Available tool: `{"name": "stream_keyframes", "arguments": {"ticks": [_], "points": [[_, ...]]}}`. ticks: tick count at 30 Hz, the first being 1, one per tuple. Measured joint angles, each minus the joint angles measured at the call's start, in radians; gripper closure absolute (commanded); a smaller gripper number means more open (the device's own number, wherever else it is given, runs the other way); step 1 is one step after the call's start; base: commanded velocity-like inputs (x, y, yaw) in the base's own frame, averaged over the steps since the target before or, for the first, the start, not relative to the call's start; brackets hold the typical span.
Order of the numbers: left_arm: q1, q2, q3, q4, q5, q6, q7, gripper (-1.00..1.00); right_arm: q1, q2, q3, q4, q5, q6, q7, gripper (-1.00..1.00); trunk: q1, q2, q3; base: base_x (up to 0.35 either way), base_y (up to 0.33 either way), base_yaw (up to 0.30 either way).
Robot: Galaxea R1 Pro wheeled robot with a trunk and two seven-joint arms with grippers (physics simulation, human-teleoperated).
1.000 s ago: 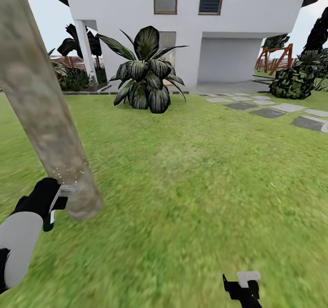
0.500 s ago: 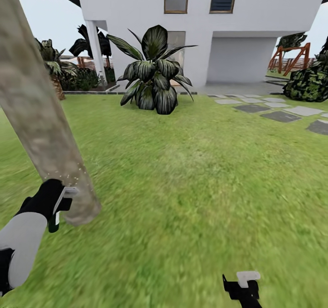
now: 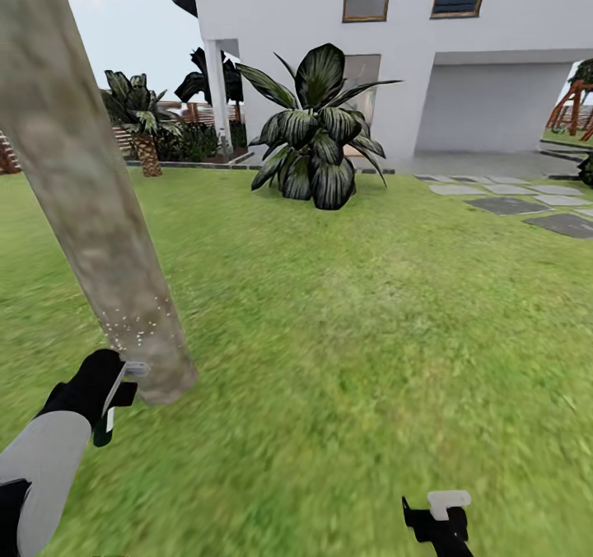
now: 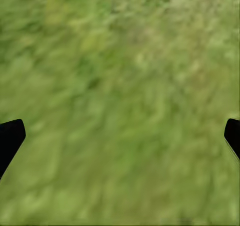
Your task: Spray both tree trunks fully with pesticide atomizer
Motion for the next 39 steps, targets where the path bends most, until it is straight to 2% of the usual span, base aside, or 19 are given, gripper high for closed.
{"name": "stream_keyframes", "arguments": {"ticks": [2, 4, 5, 8, 11, 13, 27, 35, 39], "points": [[0.001, 0.015, -0.001, 0.001, -0.007, 0.0, -0.004, 1.0, 0.0, 0.0, 0.0, 0.0, 0.0, 0.0, 0.0, -1.0, 0.0, 0.0, 0.0, 0.094, -0.265, 0.276], [0.001, 0.04, 0.019, 0.003, -0.008, 0.0, -0.005, 1.0, 0.0, 0.0, 0.0, 0.0, 0.0, 0.0, 0.0, -1.0, 0.0, 0.0, 0.0, 0.024, -0.274, 0.257], [0.001, 0.042, 0.026, 0.004, 0.0, 0.0, -0.006, 1.0, 0.0, 0.0, 0.0, 0.0, 0.0, 0.0, 0.0, -1.0, 0.0, 0.0, 0.0, 0.008, -0.276, 0.145], [0.001, 0.037, 0.037, 0.01, 0.005, 0.0, -0.005, 1.0, 0.0, 0.0, 0.0, -0.001, 0.0, 0.0, 0.0, -1.0, 0.0, 0.0, 0.0, 0.002, -0.277, 0.044], [0.001, 0.006, 0.042, 0.002, 0.01, -0.001, -0.003, 1.0, 0.0, -0.001, 0.0, -0.001, 0.0, 0.0, 0.0, -1.0, 0.0, 0.0, 0.0, 0.0, -0.278, 0.005], [0.001, -0.002, 0.044, -0.001, 0.004, -0.001, -0.002, 1.0, 0.0, -0.002, 0.0, 0.0, 0.0, 0.0, 0.0, -1.0, 0.0, 0.0, 0.0, 0.0, -0.278, 0.001], [0.0, -0.004, 0.044, -0.002, 0.004, -0.001, -0.004, 1.0, 0.0, 0.0, 0.0, -0.001, 0.0, 0.0, 0.0, -1.0, 0.0, 0.0, 0.0, 0.139, -0.267, 0.006], [0.0, -0.002, 0.043, -0.002, 0.002, 0.0, -0.003, 1.0, 0.0, 0.0, 0.0, 0.0, 0.0, 0.0, 0.0, -1.0, 0.0, 0.0, 0.0, 0.181, -0.255, 0.234], [0.0, 0.023, 0.041, -0.003, -0.006, 0.0, -0.004, 1.0, 0.0, 0.0, 0.0, 0.001, 0.0, 0.0, 0.0, -1.0, 0.0, 0.0, 0.0, 0.175, -0.255, 0.276]]}}
